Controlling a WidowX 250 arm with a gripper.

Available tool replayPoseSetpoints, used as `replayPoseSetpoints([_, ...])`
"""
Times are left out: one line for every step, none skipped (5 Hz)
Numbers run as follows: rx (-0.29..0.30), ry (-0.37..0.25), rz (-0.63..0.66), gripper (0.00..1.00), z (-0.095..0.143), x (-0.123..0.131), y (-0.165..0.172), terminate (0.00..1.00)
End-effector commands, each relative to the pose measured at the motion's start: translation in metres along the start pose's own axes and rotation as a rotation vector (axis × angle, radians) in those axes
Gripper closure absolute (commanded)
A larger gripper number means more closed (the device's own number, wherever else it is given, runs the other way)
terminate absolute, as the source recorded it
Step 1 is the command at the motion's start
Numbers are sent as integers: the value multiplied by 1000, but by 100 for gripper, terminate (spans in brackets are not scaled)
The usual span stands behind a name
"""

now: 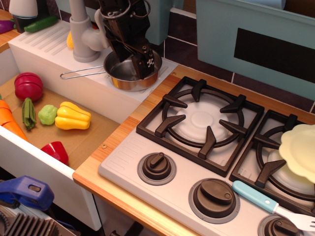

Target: Put pot or pan on stove

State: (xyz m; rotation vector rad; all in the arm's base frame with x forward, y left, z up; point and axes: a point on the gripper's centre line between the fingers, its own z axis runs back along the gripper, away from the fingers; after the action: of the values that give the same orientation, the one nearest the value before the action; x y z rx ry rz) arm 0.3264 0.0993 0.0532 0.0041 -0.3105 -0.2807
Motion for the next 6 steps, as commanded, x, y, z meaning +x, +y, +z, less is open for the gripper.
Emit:
replayPoseSetpoints([-7,-53,-8,0,-3,6,7,0])
replayPoseSetpoints([-50,-64,4,0,-14,4,7,0])
replayPoseSetpoints([-66,-78,5,0,-23,2,6,0])
replayPoseSetpoints([-85,-86,13,0,-30,0,5,0])
replayPoseSetpoints([-82,-87,20,100,-33,0,4,0])
replayPoseSetpoints([-83,-90,34,100,-36,-3,-1,0])
